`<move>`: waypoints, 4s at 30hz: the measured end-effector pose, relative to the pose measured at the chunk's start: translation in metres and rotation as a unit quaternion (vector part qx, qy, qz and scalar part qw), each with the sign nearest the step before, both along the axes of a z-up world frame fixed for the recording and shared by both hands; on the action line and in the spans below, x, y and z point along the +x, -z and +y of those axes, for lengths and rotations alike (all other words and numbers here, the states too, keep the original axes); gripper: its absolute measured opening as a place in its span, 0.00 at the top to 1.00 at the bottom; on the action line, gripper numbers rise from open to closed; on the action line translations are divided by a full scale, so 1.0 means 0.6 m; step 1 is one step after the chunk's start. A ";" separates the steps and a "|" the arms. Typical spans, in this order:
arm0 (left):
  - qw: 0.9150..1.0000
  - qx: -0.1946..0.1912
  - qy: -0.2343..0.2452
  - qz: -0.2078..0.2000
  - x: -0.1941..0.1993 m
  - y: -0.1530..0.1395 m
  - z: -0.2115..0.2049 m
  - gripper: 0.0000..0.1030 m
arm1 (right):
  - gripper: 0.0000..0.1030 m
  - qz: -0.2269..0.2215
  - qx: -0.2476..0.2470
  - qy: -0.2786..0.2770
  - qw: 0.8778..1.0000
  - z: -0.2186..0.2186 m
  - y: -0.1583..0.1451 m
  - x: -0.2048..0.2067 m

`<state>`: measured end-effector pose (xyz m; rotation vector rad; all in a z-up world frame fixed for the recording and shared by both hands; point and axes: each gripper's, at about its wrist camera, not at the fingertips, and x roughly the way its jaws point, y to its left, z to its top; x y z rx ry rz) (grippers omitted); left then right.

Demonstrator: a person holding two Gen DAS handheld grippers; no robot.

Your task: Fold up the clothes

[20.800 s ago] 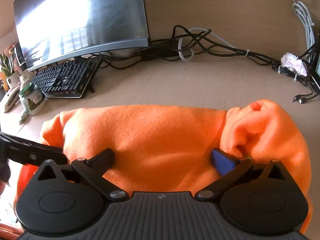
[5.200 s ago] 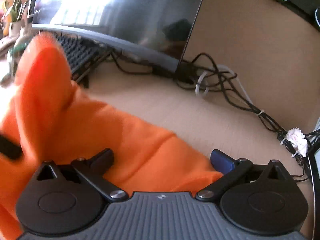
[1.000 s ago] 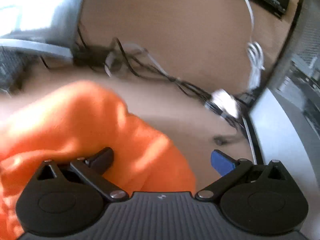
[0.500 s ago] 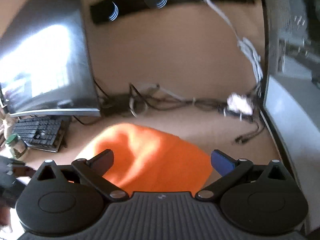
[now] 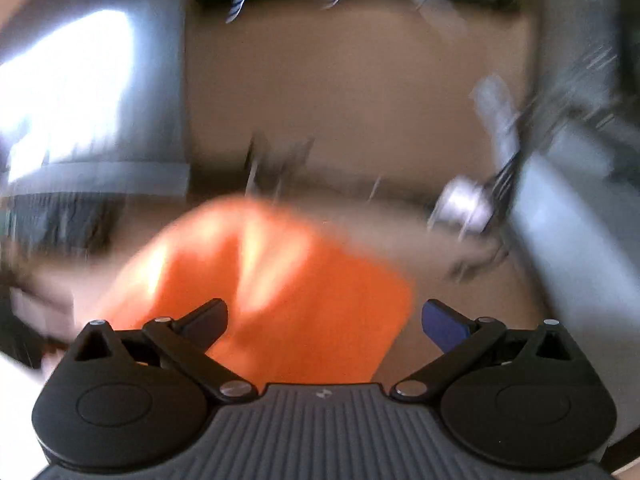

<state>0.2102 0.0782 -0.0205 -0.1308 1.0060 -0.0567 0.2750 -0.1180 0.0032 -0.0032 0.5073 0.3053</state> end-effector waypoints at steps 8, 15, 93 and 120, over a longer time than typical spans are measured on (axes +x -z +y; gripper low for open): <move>1.000 0.007 -0.001 -0.006 -0.010 -0.004 -0.003 0.04 | 0.00 0.097 0.221 -0.058 0.969 -0.025 -0.007 0.060; 1.000 0.011 -0.009 -0.012 -0.027 -0.007 0.007 0.04 | 0.00 0.169 0.133 -0.047 0.975 0.046 0.067 0.097; 0.998 0.044 0.042 0.001 0.012 0.029 -0.028 0.00 | 0.00 0.113 -0.183 0.015 0.977 0.052 0.065 0.113; 0.987 0.006 0.032 -0.154 -0.049 -0.084 0.039 0.00 | 0.00 0.087 -0.197 -0.052 0.975 0.046 0.068 0.006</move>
